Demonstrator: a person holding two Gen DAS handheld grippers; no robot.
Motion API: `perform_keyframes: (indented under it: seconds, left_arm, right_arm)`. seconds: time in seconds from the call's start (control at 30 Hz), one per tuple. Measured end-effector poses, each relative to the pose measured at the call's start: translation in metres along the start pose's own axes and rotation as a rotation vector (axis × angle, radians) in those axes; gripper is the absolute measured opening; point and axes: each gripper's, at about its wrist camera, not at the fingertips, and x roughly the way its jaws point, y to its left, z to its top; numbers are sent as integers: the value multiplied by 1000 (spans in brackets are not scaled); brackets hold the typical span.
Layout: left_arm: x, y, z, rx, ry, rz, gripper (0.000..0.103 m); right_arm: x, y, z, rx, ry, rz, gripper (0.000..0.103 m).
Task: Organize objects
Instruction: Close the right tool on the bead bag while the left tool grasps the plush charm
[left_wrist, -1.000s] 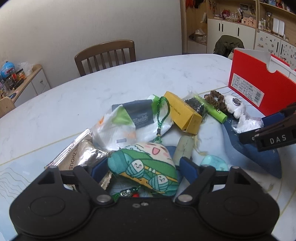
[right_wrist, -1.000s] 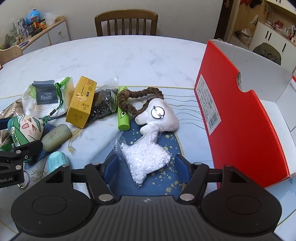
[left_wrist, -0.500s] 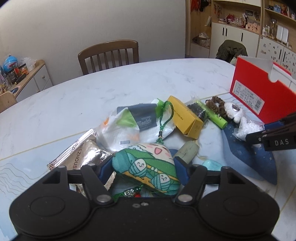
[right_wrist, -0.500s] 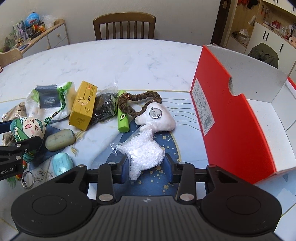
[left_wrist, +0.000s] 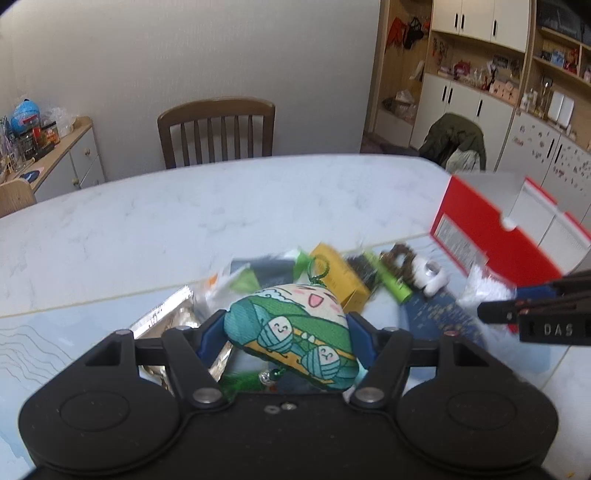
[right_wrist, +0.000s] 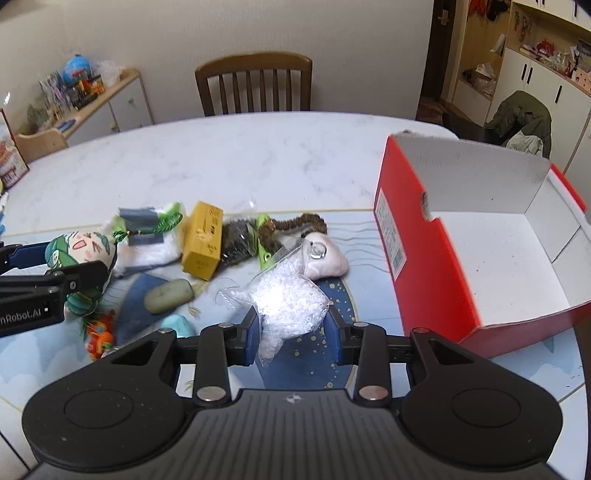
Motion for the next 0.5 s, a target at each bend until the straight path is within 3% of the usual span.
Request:
perform_keyframes:
  seconds: [0.5]
  left_arm:
    - [-47, -37, 57, -11, -45, -69, 67]
  right_arm:
    - [-63, -29, 17, -14, -57, 94, 35]
